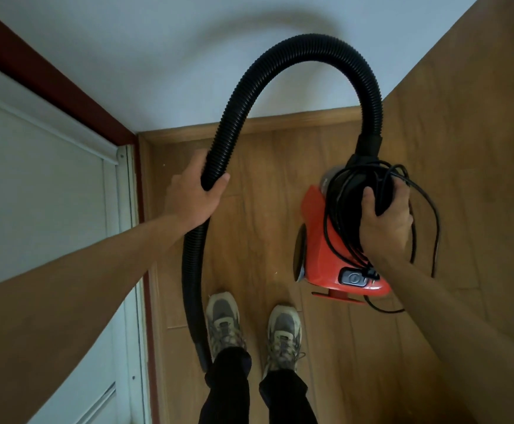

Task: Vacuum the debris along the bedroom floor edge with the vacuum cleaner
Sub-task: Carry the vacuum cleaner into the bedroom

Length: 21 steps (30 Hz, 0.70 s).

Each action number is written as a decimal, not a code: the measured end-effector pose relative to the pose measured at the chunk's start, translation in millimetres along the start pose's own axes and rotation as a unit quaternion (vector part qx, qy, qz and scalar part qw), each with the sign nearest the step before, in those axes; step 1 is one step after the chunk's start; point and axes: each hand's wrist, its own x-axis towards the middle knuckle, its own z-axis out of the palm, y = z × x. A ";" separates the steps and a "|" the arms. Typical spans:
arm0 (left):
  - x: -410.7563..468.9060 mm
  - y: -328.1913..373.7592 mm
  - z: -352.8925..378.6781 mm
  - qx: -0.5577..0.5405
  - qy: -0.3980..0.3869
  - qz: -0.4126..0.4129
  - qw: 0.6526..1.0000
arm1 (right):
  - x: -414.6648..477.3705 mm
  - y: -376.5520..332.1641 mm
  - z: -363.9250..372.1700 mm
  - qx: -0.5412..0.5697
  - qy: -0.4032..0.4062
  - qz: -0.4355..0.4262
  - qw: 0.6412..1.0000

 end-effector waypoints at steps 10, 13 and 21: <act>2.4 128.7 10.1 -0.046 0.029 0.034 0.998 | 11.0 -37.3 -86.8 0.024 0.056 0.022 0.998; 2.5 166.6 7.9 -0.053 0.033 0.042 0.997 | 9.8 -50.5 -117.8 0.024 0.071 0.025 0.997; 5.0 291.5 -9.4 -0.077 0.007 0.077 0.994 | 7.4 -107.1 -222.8 0.033 0.104 0.020 0.994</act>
